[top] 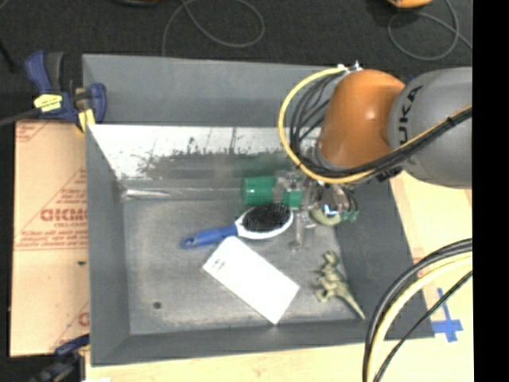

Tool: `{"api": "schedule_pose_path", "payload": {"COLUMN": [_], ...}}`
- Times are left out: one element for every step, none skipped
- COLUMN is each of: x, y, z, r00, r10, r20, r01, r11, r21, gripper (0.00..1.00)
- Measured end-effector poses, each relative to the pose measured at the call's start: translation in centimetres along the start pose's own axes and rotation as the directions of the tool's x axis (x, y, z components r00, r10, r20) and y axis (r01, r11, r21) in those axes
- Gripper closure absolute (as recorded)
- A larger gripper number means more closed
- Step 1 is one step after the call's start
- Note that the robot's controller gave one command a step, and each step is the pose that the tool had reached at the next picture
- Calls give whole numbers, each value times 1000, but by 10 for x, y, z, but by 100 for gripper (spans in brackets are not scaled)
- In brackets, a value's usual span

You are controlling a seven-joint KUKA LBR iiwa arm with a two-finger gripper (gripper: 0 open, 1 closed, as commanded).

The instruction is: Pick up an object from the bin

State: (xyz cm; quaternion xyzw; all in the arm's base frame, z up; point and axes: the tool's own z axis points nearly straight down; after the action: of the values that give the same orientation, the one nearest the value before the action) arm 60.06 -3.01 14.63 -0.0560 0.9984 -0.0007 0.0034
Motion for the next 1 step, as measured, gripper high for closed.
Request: {"api": "schedule_pose_path", "payload": {"x": [8], "y": [6], "z": [63], "r00": [1000], "r10": [14], "r20": [19], "r01": [-14], "r11": [1000], "r21": [0], "gripper": [0]}}
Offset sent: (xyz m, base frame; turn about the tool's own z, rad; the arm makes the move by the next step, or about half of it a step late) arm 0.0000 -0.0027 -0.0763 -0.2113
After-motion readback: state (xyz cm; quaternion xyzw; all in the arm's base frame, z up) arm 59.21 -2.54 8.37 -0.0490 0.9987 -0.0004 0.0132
